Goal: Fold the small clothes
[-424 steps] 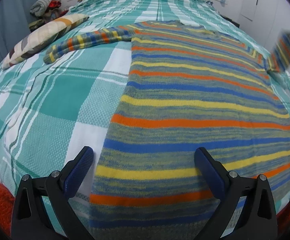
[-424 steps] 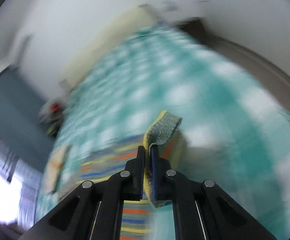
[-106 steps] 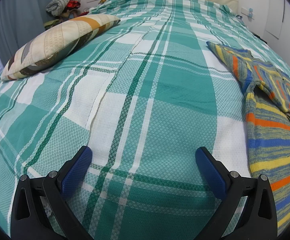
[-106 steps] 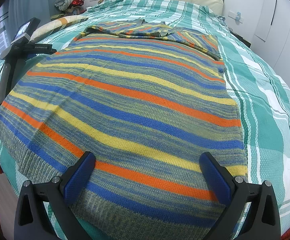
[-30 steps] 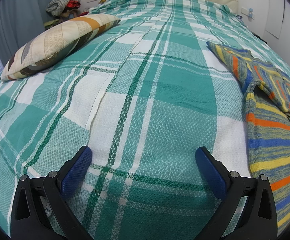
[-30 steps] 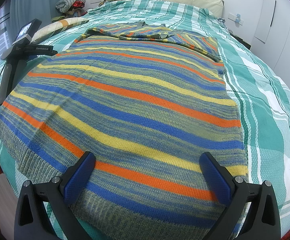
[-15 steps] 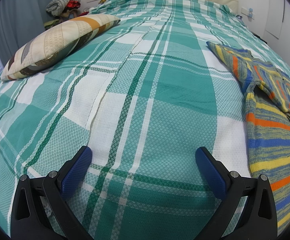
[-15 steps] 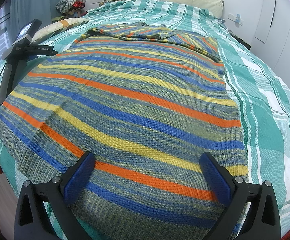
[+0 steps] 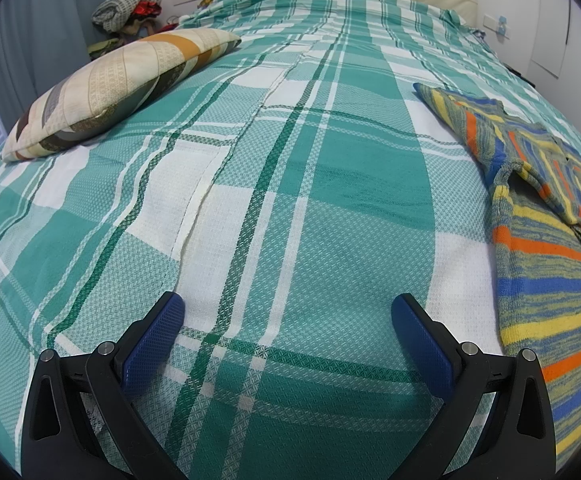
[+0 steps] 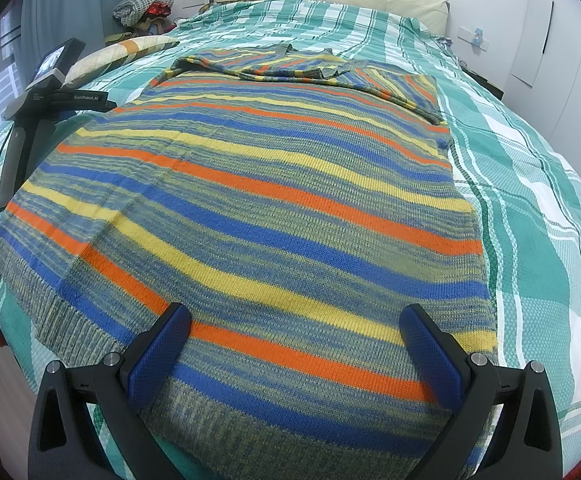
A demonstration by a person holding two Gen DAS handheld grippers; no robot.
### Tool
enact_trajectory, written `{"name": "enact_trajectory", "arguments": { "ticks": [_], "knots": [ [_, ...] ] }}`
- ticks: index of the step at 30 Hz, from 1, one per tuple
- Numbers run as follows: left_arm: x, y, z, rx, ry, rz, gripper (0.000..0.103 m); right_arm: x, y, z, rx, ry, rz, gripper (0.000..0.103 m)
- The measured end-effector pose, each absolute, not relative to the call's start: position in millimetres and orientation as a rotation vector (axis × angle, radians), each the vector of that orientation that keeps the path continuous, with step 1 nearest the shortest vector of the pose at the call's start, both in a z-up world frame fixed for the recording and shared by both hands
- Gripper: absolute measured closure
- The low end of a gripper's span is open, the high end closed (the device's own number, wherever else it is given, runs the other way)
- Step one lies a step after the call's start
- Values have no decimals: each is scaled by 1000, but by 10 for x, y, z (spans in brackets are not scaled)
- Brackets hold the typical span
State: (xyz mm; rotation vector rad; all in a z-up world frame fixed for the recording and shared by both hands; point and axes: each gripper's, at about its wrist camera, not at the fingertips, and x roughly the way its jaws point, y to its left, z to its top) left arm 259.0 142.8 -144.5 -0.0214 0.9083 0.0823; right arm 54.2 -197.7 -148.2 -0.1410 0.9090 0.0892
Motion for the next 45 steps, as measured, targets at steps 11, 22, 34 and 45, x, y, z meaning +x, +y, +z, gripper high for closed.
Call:
{"name": "enact_trajectory", "arguments": {
  "ticks": [11,22,34,45],
  "knots": [
    [2587,1422,-1442,-21,908,83,0,535,-1954,-1470,-144,899,88,0],
    [2587,1404,-1442,-22,908,83,0,534,-1961,-1471,-142,893,88,0],
    [2572,1495,-1446,-32,927,85,0,533,-1962,-1468,-139,894,85,0],
    [2047,1422,-1267,15,995,102,1,598,-1992,-1397,-129,940,107,0]
  ]
}}
